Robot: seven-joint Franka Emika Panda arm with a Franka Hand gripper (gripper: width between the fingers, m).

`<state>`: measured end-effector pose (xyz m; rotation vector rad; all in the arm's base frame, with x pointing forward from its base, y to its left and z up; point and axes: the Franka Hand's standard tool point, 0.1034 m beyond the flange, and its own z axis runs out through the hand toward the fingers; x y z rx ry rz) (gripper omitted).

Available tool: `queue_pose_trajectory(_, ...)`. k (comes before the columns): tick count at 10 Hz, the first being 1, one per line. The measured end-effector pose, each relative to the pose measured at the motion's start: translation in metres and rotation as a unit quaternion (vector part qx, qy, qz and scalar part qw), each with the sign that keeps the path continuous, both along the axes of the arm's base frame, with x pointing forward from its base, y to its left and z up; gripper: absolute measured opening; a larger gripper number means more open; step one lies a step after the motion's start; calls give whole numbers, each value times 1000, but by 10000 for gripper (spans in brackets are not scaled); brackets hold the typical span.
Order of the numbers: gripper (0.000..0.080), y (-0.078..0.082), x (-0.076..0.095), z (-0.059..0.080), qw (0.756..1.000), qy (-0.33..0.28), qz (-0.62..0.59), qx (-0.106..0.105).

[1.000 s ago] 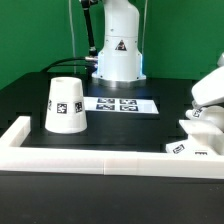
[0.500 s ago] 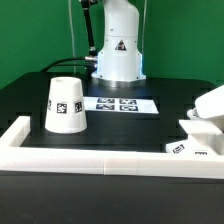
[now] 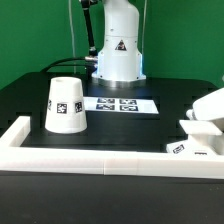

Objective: Assemble lamp

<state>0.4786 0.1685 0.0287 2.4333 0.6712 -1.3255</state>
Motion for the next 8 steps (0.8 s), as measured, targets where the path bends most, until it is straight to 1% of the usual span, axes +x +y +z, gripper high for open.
queue_pose_trajectory(1, 699, -1, -3, -3, 1000, -4, -5, -7)
queue_pose_trajectory(3, 699, 0, -4, -5, 1000, -6, -7, -10)
queue_pose_trajectory(4, 574, 0, -4, -5, 1000, -6, -7, -10)
queue_pose_trajectory(7, 574, -2, -4, -5, 1000, -6, -8, -10)
queue_pose_trajectory(8, 574, -3, -4, -4, 1000, -4, -6, -5)
